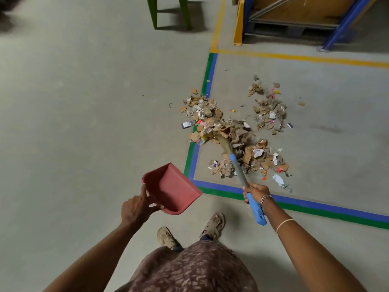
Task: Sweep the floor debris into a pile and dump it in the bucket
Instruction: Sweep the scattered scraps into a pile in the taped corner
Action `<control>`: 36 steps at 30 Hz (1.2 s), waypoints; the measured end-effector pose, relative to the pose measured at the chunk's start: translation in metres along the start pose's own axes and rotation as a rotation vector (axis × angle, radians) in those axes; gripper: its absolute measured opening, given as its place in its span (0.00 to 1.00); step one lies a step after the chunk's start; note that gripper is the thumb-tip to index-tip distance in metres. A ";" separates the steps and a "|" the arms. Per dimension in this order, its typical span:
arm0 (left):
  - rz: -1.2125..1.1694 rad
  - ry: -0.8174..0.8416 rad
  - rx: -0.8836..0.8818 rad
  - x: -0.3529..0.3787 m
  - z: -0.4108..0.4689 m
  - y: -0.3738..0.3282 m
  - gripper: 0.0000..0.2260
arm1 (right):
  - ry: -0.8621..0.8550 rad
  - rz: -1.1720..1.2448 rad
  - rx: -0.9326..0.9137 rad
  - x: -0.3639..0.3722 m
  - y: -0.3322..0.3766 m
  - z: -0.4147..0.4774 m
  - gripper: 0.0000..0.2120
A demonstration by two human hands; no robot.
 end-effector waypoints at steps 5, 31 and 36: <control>0.031 0.006 0.016 -0.007 0.010 -0.021 0.51 | 0.150 -0.114 0.044 -0.025 -0.015 -0.032 0.20; 0.016 0.023 0.022 0.054 -0.013 -0.062 0.53 | -0.017 -0.228 -0.058 -0.063 0.010 0.012 0.16; -0.036 -0.004 -0.029 0.061 -0.041 -0.073 0.52 | 0.002 -0.224 -0.138 -0.093 0.037 0.006 0.23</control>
Point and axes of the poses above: each hand's wrist, its own z-axis towards the middle knuckle, its own x-axis out of the palm, y = z × x, the point moved 8 cm from there along z, towards the middle knuckle, and after that the axes turned 1 degree about y, right-handed, at the moved point
